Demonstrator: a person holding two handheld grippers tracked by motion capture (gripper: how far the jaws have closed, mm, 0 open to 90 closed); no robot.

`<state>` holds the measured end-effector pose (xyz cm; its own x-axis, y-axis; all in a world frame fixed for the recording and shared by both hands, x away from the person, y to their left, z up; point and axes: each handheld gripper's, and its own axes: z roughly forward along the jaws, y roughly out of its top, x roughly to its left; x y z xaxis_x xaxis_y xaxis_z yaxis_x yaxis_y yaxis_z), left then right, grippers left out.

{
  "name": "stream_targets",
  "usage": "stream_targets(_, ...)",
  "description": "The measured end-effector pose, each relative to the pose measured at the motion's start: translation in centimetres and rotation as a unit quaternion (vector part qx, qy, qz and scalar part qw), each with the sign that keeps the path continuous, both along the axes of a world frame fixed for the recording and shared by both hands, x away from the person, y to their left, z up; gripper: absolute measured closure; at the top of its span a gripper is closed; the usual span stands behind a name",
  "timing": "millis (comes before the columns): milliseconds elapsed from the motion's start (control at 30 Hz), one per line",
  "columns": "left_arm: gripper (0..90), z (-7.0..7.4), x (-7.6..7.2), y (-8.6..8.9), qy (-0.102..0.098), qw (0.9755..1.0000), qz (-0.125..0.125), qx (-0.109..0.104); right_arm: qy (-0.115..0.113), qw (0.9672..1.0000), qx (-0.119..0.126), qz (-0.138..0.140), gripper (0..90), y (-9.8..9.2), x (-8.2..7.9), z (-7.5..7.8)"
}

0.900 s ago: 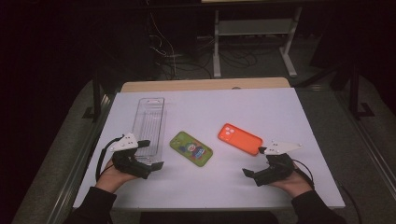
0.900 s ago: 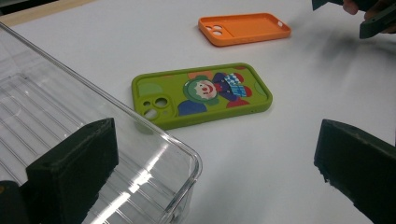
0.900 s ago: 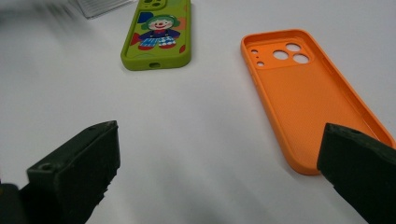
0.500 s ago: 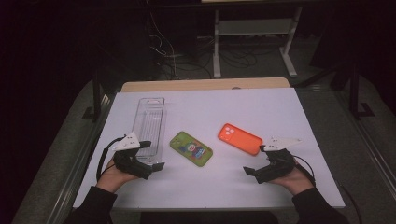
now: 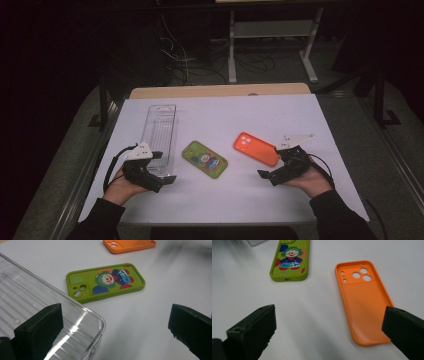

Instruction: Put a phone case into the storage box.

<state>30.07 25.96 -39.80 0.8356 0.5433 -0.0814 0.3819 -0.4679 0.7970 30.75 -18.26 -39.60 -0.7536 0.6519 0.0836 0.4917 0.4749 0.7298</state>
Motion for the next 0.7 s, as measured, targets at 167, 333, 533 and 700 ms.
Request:
stream_targets(167,0.0,0.1,0.2,-0.1,-0.006,0.9999,-0.008,0.004,0.007,0.9999,-0.009,-0.005,0.0,0.4,1.3,0.6)
stream_targets(333,0.0,0.0,0.3,-0.2,-0.004,1.0,-0.002,-0.007,0.004,0.9999,-0.012,-0.006,0.0,0.5,2.2,1.0)
stream_targets(533,0.0,0.1,0.3,-0.3,-0.002,1.0,-0.003,-0.009,0.007,1.0,-0.004,-0.001,0.1,0.7,3.7,1.3)
stream_targets(700,0.0,0.1,0.3,-0.3,-0.001,0.9999,-0.003,-0.011,0.007,1.0,-0.004,-0.004,0.1,0.5,4.8,1.5)
